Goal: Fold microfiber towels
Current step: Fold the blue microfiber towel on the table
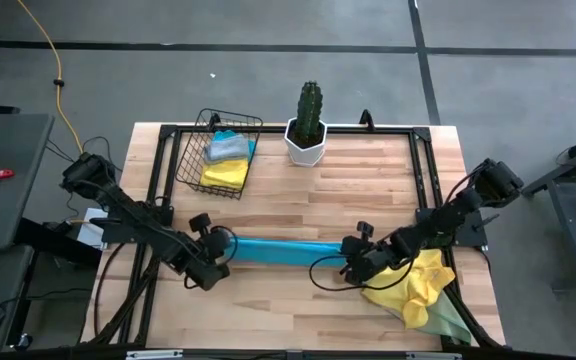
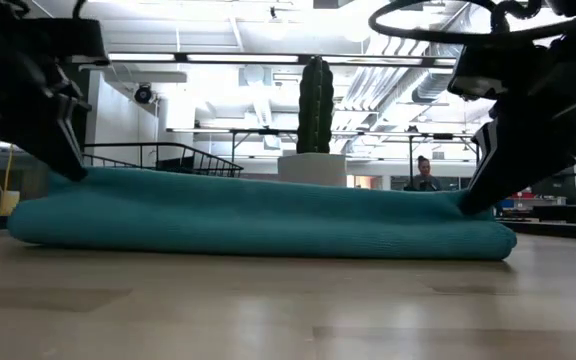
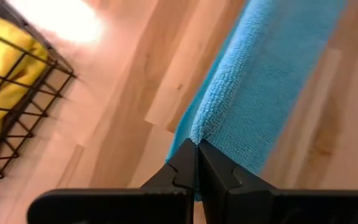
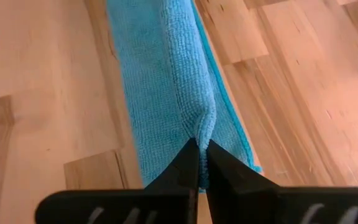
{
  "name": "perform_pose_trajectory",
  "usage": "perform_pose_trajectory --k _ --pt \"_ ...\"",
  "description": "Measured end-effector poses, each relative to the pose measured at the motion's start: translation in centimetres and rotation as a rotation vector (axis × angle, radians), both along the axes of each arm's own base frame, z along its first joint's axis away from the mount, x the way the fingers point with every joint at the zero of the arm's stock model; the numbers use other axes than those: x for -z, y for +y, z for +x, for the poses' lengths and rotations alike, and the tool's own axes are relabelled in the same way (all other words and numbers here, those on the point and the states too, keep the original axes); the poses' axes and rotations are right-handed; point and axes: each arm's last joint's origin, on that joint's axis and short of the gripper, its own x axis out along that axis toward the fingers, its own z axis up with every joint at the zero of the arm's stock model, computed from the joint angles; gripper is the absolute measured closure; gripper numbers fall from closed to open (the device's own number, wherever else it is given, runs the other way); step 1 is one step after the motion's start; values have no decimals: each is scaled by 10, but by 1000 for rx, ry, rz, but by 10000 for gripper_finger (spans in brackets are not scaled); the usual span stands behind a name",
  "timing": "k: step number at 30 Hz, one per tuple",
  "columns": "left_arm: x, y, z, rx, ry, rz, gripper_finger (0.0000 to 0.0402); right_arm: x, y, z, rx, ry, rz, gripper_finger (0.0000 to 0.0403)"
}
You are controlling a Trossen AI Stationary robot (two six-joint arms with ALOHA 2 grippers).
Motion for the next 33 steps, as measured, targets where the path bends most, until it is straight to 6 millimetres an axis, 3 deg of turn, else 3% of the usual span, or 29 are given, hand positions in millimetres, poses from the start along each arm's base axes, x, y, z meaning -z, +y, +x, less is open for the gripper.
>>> perform_pose_trajectory --k 11,23,28,33 --pt "31 26 -11 -189 52 -19 401 -2 1 3 12 -34 -3 403" --pt "32 24 -12 -157 66 -21 398 -4 1 4 21 -62 -13 402" --pt "32 26 -15 -144 103 4 368 -3 -2 5 16 -54 -22 383" --pt "32 29 -17 -152 125 23 322 -4 -9 8 61 -72 -61 334"
